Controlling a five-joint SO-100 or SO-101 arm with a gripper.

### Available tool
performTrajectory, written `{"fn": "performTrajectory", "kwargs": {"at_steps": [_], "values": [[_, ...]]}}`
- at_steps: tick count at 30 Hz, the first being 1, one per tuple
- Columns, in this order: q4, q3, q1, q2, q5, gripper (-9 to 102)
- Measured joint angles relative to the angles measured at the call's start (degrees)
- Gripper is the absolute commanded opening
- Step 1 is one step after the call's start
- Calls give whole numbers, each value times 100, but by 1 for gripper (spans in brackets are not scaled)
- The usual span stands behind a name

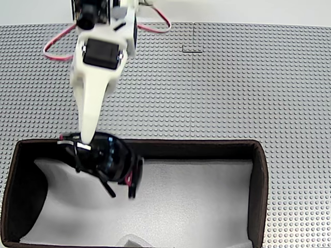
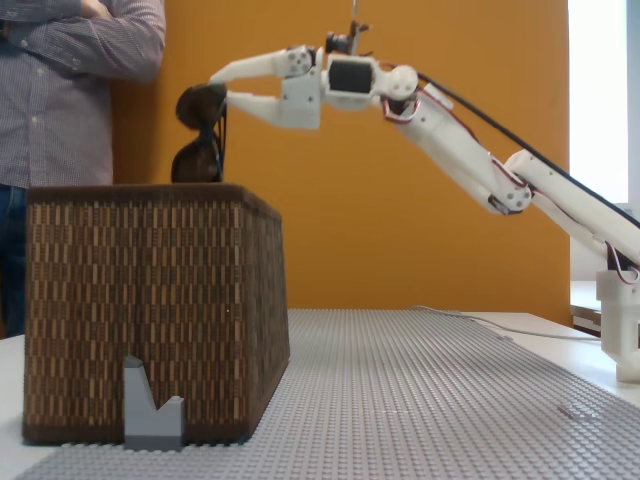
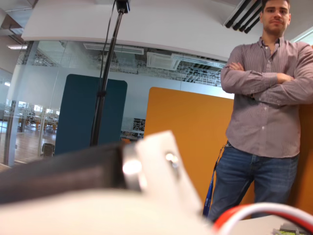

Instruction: Grasp a glasses and put it in the bin.

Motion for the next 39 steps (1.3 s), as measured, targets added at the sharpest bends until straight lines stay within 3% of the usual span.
{"fn": "performTrajectory", "kwargs": {"at_steps": [4,8,12,20,33,35,39], "values": [[-290,0,18,-246,53,4],[-343,0,18,-246,-105,38],[-343,0,-18,-246,-70,41],[-211,-9,-18,-519,176,40],[1072,-88,79,-1020,132,44],[1151,-97,35,-976,18,41],[1063,-79,-44,-747,18,23]]}}
